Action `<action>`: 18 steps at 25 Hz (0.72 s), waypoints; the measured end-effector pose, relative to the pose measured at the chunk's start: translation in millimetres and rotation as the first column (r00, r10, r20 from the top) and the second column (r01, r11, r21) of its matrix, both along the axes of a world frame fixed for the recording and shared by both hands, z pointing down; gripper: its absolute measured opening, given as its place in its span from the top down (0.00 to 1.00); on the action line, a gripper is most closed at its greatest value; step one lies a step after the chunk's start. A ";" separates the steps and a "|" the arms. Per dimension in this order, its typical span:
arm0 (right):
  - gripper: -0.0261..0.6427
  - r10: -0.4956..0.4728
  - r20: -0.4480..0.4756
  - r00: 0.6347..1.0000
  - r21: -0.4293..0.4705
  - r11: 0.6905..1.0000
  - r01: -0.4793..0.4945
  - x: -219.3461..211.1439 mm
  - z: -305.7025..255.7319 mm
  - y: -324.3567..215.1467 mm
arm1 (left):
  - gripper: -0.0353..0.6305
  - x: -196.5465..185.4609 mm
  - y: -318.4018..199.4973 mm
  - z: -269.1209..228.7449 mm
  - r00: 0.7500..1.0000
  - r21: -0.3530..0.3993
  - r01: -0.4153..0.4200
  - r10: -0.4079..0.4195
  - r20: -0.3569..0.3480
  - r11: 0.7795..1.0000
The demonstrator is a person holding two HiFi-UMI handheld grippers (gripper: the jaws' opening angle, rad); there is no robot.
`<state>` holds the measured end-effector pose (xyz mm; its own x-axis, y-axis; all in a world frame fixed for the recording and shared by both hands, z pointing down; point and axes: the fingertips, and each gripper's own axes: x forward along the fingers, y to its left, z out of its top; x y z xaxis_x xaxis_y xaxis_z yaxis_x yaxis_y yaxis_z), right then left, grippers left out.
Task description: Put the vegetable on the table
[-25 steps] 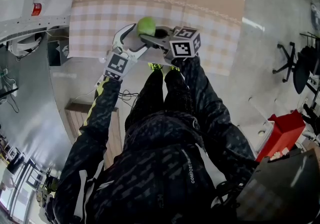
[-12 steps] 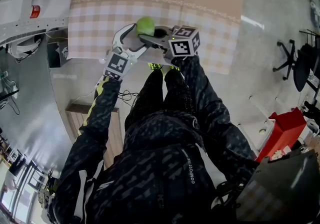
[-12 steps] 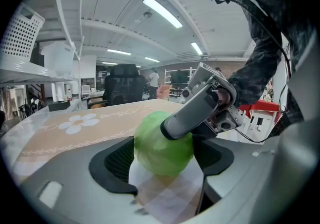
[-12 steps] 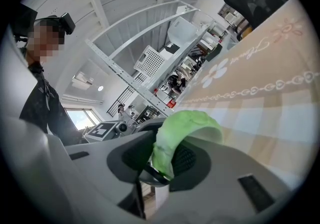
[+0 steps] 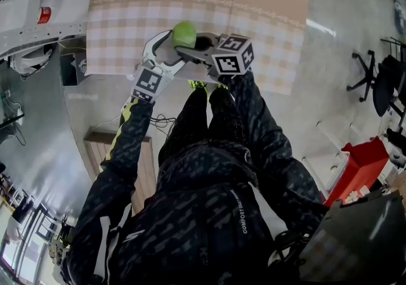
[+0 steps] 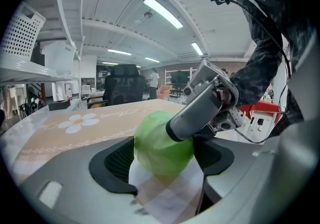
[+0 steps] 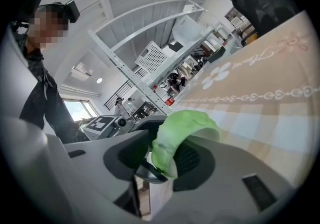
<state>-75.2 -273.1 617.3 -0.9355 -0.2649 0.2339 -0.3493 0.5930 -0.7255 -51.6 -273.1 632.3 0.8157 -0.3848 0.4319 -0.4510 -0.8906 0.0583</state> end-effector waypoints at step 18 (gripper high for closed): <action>0.68 0.011 -0.092 0.996 0.008 1.000 -0.011 9.9 -0.5 -3.8 | 0.40 -4.8 -1.9 2.2 1.000 -0.012 0.012 -0.012 -0.016 1.000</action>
